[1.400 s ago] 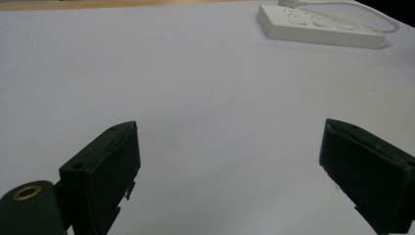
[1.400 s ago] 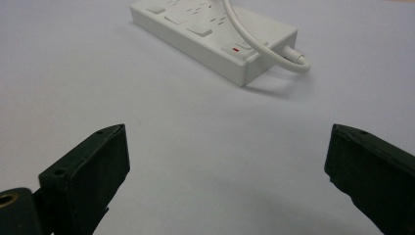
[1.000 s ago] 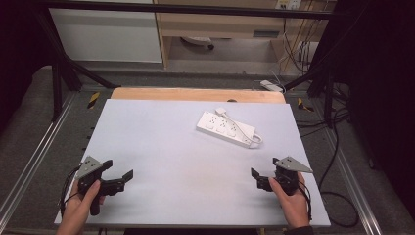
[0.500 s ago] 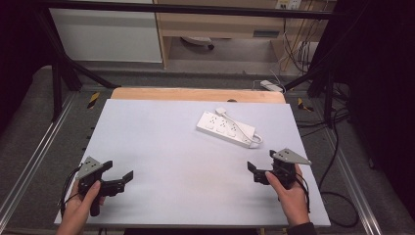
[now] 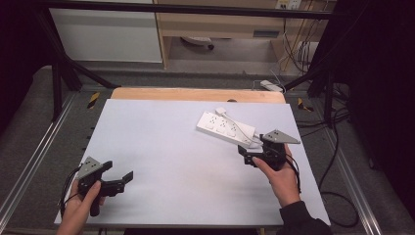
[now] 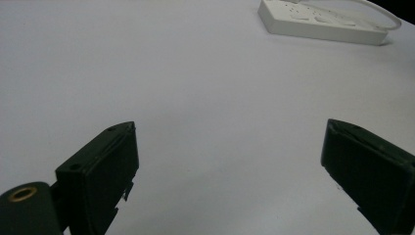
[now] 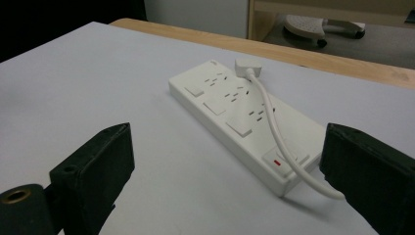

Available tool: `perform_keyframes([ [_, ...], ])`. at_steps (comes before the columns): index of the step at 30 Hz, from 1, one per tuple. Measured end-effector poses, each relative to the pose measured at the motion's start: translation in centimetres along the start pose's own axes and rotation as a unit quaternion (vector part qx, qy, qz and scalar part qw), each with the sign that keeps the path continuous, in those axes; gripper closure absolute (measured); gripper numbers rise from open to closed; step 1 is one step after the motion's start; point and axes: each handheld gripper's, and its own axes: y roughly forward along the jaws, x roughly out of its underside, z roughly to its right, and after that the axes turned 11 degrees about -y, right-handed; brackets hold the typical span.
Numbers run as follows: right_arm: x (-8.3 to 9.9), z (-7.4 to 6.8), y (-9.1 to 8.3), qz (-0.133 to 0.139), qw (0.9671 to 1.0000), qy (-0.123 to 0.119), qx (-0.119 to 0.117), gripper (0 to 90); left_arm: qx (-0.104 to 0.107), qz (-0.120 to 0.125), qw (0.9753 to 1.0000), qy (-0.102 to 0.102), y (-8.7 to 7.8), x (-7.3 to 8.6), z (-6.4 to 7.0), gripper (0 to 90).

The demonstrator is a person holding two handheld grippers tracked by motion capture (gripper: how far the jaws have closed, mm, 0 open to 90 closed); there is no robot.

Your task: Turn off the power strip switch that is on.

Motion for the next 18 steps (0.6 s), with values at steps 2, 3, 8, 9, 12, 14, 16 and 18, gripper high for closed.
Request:
perform_keyframes([
  [2,-0.5,0.1,0.3,0.002,1.0,0.001,0.002,7.1,0.0,-0.001,1.0,0.0,0.0,0.0,0.0,7.0],
  [3,-0.7,0.2,0.4,0.001,1.0,0.002,0.003,7.4,0.0,-0.001,1.0,0.0,0.0,0.0,0.0,7.0],
  [8,-1.3,0.5,0.9,0.002,1.0,0.007,0.005,9.1,0.001,-0.003,1.0,0.0,0.0,0.0,0.0,7.0],
  [9,-1.5,0.6,1.0,0.002,1.0,0.006,0.007,9.8,0.002,-0.004,1.0,0.001,0.0,0.0,0.0,7.0],
  [12,-2.0,0.9,1.4,0.003,0.9999,0.004,0.015,15.6,0.003,-0.004,1.0,0.0,0.0,0.0,0.0,7.0],
  [14,-2.2,1.0,1.6,0.003,0.9998,0.001,0.021,21.8,0.003,-0.004,1.0,0.001,0.0,0.0,0.0,7.0],
  [16,-2.3,1.1,1.6,0.004,0.9997,0.001,0.024,24.0,0.005,-0.004,1.0,-0.001,0.0,0.0,0.0,7.0],
  [18,-2.5,1.2,1.8,0.006,0.9996,0.001,0.029,29.7,0.004,-0.004,1.0,-0.001,0.0,0.0,0.0,7.0],
])
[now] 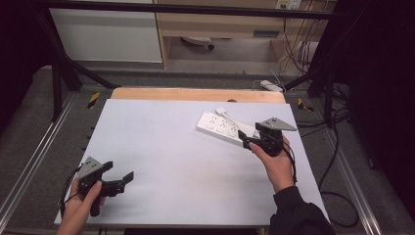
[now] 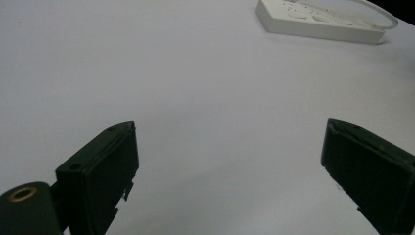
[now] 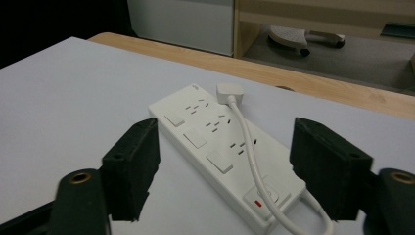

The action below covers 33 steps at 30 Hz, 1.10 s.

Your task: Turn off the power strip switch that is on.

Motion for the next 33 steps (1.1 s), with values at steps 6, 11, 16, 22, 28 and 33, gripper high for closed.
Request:
perform_keyframes([
  [6,-0.5,0.2,0.6,0.001,0.9999,-0.014,0.0,45.0,0.001,-0.002,1.0,-0.001,0.1,0.0,0.0,7.0],
  [11,-0.9,0.2,1.1,0.004,0.9997,-0.024,0.0,56.7,0.001,-0.003,1.0,0.001,0.1,0.0,0.0,7.0],
  [16,-0.9,0.3,1.4,0.014,0.9996,-0.026,0.001,70.4,0.0,-0.004,1.0,0.003,0.1,0.1,0.0,7.0],
  [22,-1.0,0.5,1.9,0.027,0.9995,-0.017,-0.002,83.0,-0.002,-0.006,1.0,0.006,0.2,0.1,0.0,7.0],
  [28,-1.2,0.4,2.5,0.027,0.9995,-0.017,-0.007,88.6,-0.002,-0.006,0.9999,0.008,0.2,0.1,0.0,7.0],
  [33,-1.5,0.3,3.5,0.028,0.9994,-0.02,-0.007,90.0,-0.001,-0.007,0.9999,0.007,0.2,0.1,0.0,7.0],
])
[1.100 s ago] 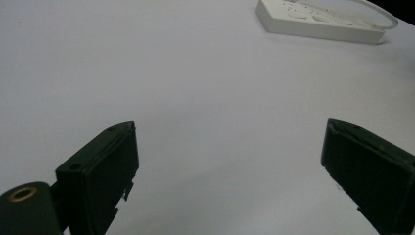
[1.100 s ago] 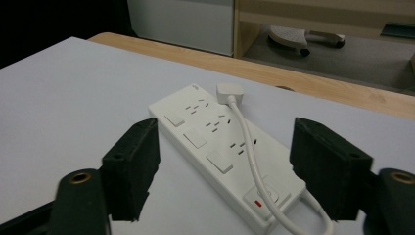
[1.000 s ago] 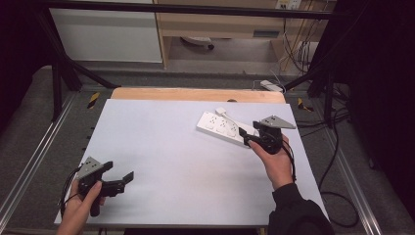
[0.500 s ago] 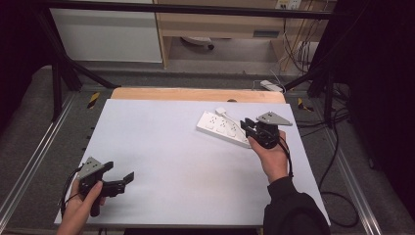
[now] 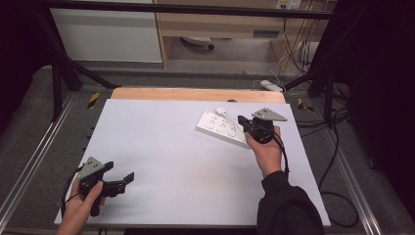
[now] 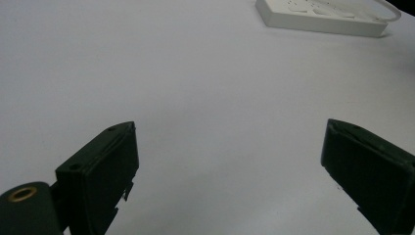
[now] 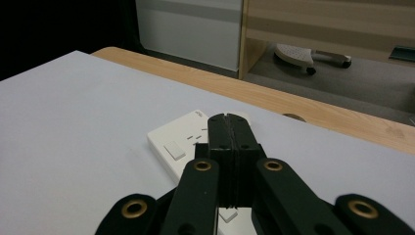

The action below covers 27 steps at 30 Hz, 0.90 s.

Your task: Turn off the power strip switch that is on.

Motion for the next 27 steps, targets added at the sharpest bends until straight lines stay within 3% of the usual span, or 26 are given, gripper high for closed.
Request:
perform_keyframes([
  [27,0.3,-0.4,4.7,-0.011,0.9998,0.014,0.004,90.0,0.004,-0.001,1.0,0.002,0.1,0.0,0.0,7.0],
])
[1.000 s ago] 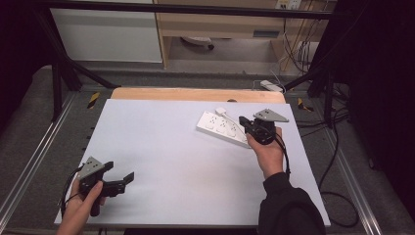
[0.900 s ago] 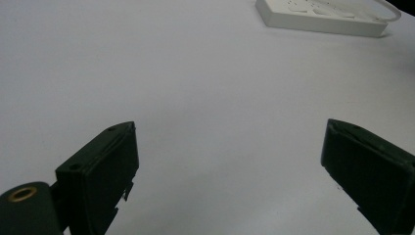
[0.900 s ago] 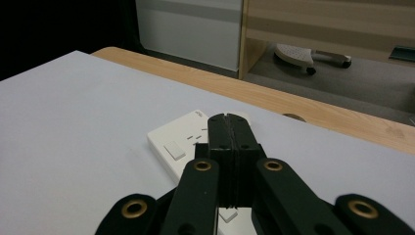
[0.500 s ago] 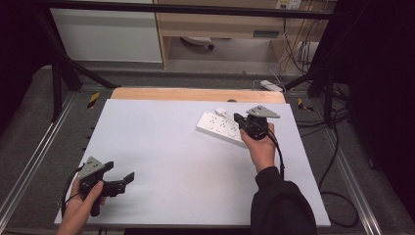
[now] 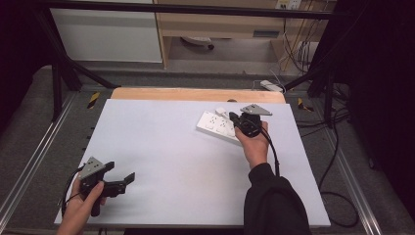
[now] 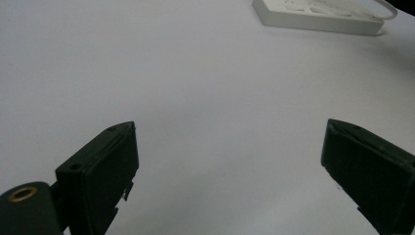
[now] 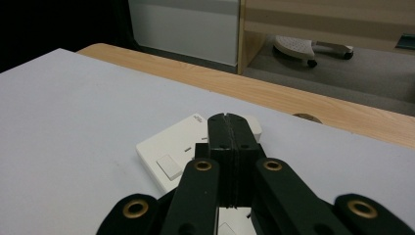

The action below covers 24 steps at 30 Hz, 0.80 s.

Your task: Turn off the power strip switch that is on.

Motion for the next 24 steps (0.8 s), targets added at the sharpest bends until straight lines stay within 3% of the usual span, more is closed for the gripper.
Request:
perform_keyframes([
  [24,0.0,-1.0,2.7,-0.02,0.9997,-0.004,-0.01,90.0,-0.005,-0.014,0.9999,0.0,0.0,-0.2,0.3,7.0],
])
